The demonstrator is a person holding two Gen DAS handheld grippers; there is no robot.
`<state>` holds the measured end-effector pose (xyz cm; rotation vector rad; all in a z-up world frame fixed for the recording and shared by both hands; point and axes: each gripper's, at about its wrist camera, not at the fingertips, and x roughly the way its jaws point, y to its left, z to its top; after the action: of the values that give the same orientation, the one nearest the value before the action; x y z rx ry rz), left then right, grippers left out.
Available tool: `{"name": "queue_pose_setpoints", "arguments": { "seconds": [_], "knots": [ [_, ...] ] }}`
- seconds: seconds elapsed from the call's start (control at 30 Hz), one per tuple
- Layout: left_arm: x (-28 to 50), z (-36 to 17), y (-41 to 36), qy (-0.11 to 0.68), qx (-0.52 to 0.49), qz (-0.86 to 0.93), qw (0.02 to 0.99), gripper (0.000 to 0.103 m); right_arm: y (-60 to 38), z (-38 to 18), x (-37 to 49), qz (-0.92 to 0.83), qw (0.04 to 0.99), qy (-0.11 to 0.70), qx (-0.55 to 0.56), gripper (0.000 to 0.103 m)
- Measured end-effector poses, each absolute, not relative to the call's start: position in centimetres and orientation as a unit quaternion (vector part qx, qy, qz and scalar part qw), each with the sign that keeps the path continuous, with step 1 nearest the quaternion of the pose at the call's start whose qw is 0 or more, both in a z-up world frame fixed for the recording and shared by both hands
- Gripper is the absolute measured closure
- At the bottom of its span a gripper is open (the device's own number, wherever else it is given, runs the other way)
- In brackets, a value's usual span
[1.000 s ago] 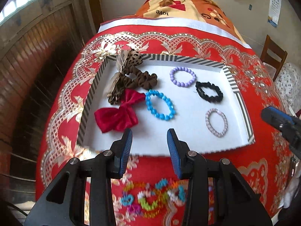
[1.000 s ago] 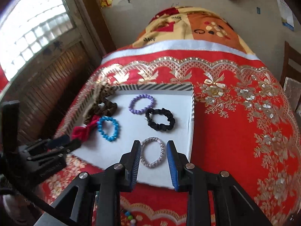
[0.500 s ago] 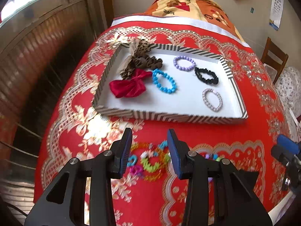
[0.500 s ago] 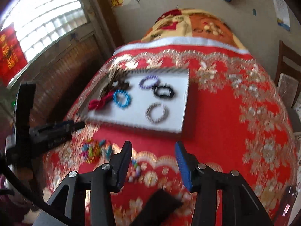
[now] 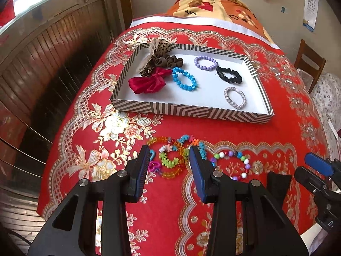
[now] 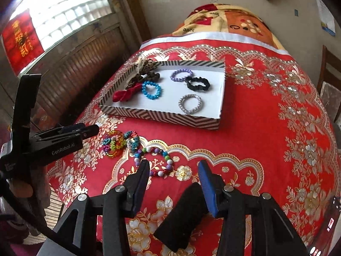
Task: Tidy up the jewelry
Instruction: 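Lower both open grippers toward the remaining bead bracelets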
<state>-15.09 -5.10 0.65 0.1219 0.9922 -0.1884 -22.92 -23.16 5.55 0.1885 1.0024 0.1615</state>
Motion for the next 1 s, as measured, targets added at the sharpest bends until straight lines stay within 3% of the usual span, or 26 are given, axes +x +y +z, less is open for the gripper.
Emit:
{"name": "queue_pose_setpoints", "arguments": {
  "seconds": [1.0],
  "knots": [
    [-15.0,0.2,-1.3,0.501,0.025,-0.065,0.863,0.065,-21.6,4.3,-21.5,0.097,0.858,0.497,0.082,0.058]
  ]
}}
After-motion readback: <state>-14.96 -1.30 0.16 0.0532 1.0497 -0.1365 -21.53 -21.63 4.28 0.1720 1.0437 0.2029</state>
